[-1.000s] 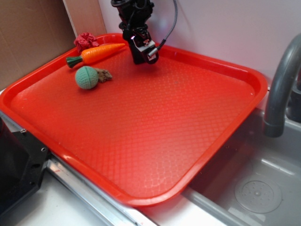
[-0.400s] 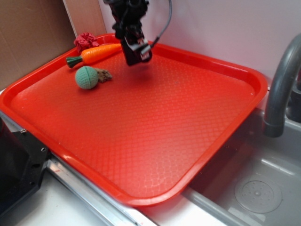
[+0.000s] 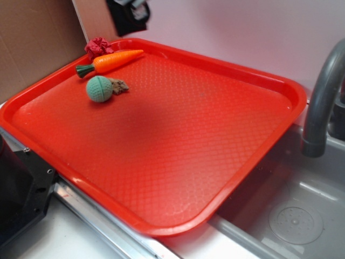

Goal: Grab the black box.

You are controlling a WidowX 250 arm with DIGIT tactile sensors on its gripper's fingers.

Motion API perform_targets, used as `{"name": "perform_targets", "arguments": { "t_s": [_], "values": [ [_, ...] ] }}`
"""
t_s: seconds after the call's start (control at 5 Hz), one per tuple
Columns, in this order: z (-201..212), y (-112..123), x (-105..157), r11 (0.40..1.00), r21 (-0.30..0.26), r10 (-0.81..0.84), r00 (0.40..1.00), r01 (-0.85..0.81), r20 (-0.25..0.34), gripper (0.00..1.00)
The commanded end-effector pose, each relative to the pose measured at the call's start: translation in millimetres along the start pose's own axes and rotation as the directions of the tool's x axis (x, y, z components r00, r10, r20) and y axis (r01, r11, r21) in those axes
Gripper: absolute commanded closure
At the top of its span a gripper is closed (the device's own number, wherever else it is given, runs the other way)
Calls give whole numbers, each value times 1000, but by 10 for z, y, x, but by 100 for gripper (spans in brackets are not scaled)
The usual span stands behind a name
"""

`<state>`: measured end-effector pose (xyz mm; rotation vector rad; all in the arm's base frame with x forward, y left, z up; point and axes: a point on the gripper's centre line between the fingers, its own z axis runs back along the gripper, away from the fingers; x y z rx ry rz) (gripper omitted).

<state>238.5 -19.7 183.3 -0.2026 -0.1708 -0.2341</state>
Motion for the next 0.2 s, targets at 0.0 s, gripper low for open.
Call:
{"name": "perform_targets", "arguments": {
  "t_s": [0.0],
  "values": [
    [506,-314,45,999,-38,-34,998,32,-46,100]
  ]
}}
